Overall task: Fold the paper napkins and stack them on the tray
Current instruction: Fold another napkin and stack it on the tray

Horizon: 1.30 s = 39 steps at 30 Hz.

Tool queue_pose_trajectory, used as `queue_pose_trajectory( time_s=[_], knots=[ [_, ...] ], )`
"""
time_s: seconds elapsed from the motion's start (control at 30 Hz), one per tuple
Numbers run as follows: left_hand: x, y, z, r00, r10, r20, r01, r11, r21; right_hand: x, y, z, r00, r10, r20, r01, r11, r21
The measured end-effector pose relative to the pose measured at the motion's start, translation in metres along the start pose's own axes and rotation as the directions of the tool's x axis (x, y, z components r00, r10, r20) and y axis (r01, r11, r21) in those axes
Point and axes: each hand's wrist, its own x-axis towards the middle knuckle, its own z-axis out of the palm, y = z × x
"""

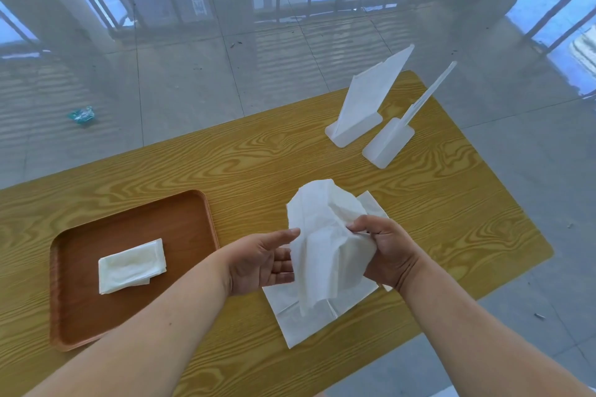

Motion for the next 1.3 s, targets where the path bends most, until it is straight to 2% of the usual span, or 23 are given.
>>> queue_pose_trajectory(
  time_s=[0.1,0.23,0.33,0.43,0.6,0.8,0.93,1.1,1.3],
  knots=[
    [-0.002,0.002,-0.007,0.996,0.072,-0.044,-0.074,0.996,-0.043,0.000,-0.004,-0.001,0.998,-0.006,-0.059,0.006,1.000,-0.011],
    [-0.005,0.007,-0.021,0.971,0.149,-0.188,-0.170,0.980,-0.104,0.009,-0.005,-0.003,0.961,-0.055,-0.273,0.024,0.993,-0.116],
    [-0.007,0.009,-0.030,0.929,0.201,-0.311,-0.220,0.975,-0.028,0.020,0.000,-0.003,0.907,-0.059,-0.417,-0.031,0.978,-0.206],
    [-0.010,0.008,-0.039,0.896,0.224,-0.383,-0.236,0.972,0.016,0.030,0.005,0.000,0.870,-0.065,-0.488,-0.087,0.955,-0.284],
    [-0.015,0.004,-0.057,0.870,0.245,-0.428,-0.237,0.969,0.074,0.037,0.008,0.005,0.872,-0.076,-0.483,-0.123,0.922,-0.367],
    [-0.021,0.005,-0.067,0.860,0.283,-0.424,-0.286,0.956,0.059,0.039,0.006,0.014,0.917,-0.184,-0.355,0.053,0.936,-0.347],
    [-0.026,0.005,-0.069,0.844,0.324,-0.427,-0.255,0.943,0.213,0.037,0.005,0.017,0.905,-0.254,-0.343,0.069,0.881,-0.469],
    [-0.034,0.012,-0.063,0.838,0.371,-0.399,-0.298,0.925,0.233,0.036,0.003,0.019,0.892,-0.289,-0.348,0.036,0.811,-0.583],
    [-0.029,0.013,-0.062,0.806,0.432,-0.405,-0.339,0.897,0.282,0.038,0.002,0.017,0.892,-0.302,-0.336,0.102,0.859,-0.501]
  ],
)
